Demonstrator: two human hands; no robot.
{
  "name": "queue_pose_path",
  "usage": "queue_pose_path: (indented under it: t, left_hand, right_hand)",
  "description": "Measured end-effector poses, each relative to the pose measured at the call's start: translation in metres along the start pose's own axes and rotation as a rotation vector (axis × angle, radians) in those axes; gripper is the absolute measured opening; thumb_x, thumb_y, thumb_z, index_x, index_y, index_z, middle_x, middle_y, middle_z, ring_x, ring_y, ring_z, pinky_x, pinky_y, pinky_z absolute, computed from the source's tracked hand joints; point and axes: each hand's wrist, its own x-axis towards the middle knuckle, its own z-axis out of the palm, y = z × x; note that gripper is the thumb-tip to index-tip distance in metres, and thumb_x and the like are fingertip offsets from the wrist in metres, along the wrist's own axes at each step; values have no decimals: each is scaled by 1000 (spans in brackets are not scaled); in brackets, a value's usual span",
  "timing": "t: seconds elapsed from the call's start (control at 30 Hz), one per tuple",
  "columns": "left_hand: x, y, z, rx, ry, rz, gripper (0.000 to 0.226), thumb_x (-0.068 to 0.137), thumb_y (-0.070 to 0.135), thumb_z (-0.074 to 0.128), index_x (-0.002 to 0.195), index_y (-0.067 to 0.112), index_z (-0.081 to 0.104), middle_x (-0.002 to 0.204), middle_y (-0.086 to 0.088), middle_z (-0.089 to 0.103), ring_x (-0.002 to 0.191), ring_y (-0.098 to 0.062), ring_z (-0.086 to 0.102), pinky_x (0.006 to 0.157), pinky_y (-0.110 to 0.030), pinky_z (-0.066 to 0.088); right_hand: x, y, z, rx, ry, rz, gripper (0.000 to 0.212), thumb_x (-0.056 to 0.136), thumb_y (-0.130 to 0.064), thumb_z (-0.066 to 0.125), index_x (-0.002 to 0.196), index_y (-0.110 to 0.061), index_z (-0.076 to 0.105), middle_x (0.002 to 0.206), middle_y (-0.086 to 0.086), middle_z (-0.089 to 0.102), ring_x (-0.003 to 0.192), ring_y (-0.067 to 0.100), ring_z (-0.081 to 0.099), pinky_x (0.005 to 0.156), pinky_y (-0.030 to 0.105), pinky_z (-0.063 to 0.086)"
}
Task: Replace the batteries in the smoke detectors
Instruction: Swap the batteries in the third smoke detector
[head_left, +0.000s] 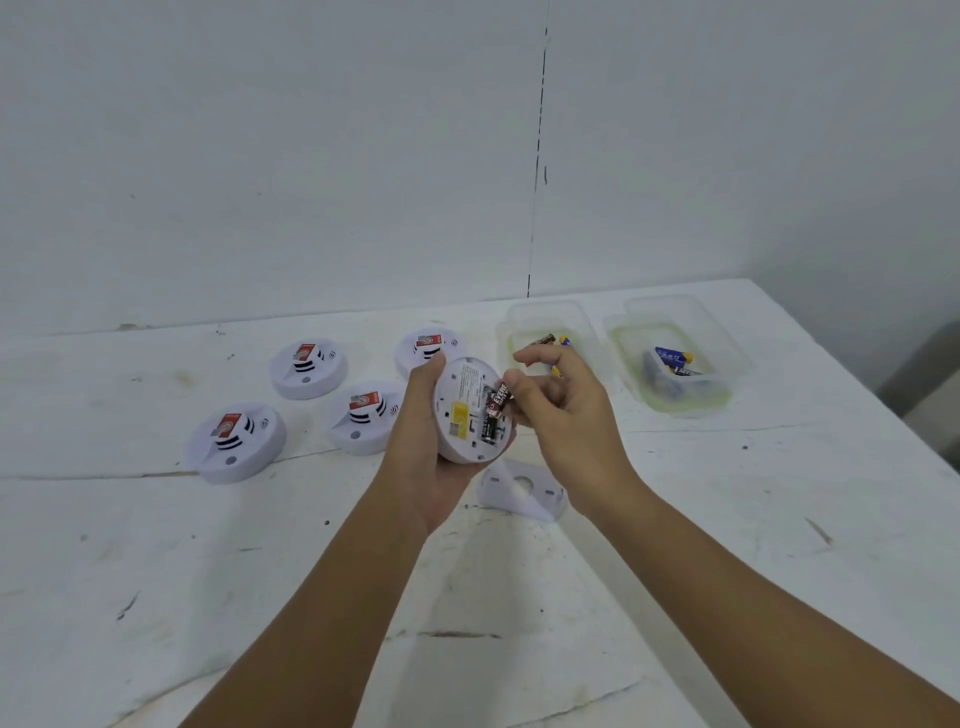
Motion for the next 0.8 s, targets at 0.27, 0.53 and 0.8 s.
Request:
queue_pose_path:
  t: [0.27, 0.53, 0.8]
  left_hand:
    - [-1, -2, -6, -5, 30, 17, 48, 101, 51, 55, 127, 13, 68, 105, -15, 75, 99, -29, 67, 102, -49, 52]
    - [5, -2, -6, 53, 46, 46, 51, 100, 53, 54, 131, 15, 67, 104, -14, 70, 98, -28, 65, 87, -45, 52]
    - [3, -7, -9, 134, 68, 75, 47, 101, 53, 52, 122, 16, 70, 100, -12, 70, 100, -27, 65, 103, -51, 52]
  right_hand:
    - [-7, 0, 3, 113, 25, 128, 16, 98, -21, 71, 110, -15, 62, 76, 1, 76, 73, 9, 72, 71, 19, 57]
    - [-9, -1, 5, 110, -65, 258, 13, 101, -21, 68, 106, -11, 61, 84, 12, 71, 74, 23, 65, 57, 24, 45]
    - [-9, -2, -3, -102, -118, 164, 10, 99, -29, 71, 99, -21, 76, 82, 3, 77, 65, 7, 67, 66, 24, 50]
